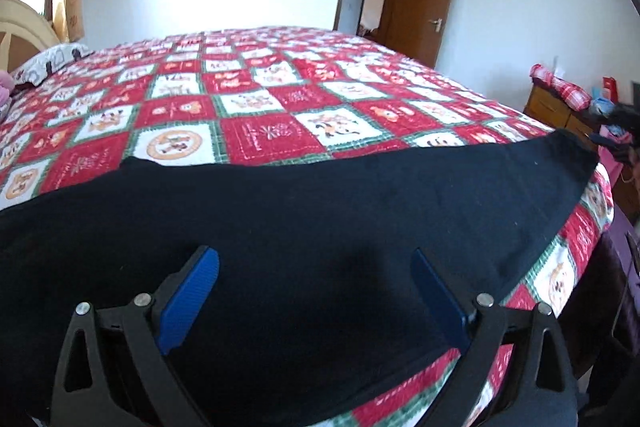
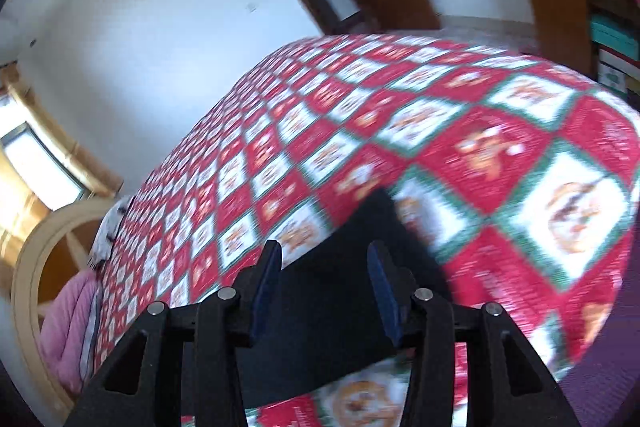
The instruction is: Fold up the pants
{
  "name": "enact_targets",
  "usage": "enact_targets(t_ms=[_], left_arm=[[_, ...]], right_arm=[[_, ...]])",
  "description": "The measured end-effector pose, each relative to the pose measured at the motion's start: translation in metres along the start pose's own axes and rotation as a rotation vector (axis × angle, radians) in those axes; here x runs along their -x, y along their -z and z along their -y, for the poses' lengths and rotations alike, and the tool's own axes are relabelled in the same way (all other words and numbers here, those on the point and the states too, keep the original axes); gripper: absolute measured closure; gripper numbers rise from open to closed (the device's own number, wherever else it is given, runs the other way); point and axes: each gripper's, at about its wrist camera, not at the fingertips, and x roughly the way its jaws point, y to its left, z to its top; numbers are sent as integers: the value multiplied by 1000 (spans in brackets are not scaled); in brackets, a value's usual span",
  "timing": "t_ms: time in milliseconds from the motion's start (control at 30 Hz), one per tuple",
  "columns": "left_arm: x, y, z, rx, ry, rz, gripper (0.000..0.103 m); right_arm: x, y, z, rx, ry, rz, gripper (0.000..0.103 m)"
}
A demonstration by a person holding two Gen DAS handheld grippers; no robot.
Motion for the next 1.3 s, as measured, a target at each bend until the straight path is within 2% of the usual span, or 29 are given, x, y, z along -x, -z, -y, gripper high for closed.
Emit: enact_targets(t_ms=[100, 200, 267, 333, 467, 533, 633, 667, 733, 767, 800, 967, 1000, 1100, 1200, 1300], left_arm=[[-5, -5, 5, 3, -53, -30, 4], [-14, -13, 13, 39, -55, -73, 4], [-13, -15, 16, 72, -71, -67, 4], [-9, -11, 20, 92, -58, -50, 4], [-5, 5, 29, 23, -121, -31, 4], [-5, 5, 31, -14, -145, -29, 4], [-6, 3, 21, 3, -147, -25, 4], [-8, 3, 20, 5, -147, -27, 4], [-12, 3, 23, -28, -164, -31, 0], [-13, 4, 25, -40, -172, -31, 0], [-13, 6, 27, -46, -177, -25, 0], [-12, 7, 27, -47, -180, -16, 0], [-12, 7, 27, -48, -180, -13, 0], [-12, 9, 28, -54, -182, 3, 0], [-11, 11, 28, -56, -182, 14, 0], [-12, 12, 28, -56, -178, 23, 0]], right_arm=[[8, -4, 20, -6, 18, -13, 56], [6, -6, 32, -1, 41, -37, 56], [2, -7, 39, 2, 61, -54, 56], [-3, -7, 46, -22, 30, -81, 56], [-19, 1, 54, -76, -66, -153, 56], [-25, 6, 54, -69, -69, -178, 56], [-24, 6, 55, -71, -73, -170, 57], [-23, 7, 53, -56, -67, -167, 59], [-24, 10, 46, -29, -69, -171, 71], [-25, 11, 43, -22, -78, -170, 81], [-26, 13, 40, -13, -83, -178, 83], [-34, 16, 41, -11, -59, -170, 86], [-34, 16, 44, -22, -50, -157, 89], [-35, 16, 49, -49, -76, -167, 89], [-35, 18, 50, -31, -46, -169, 89], [-35, 19, 60, -61, -103, -175, 89]])
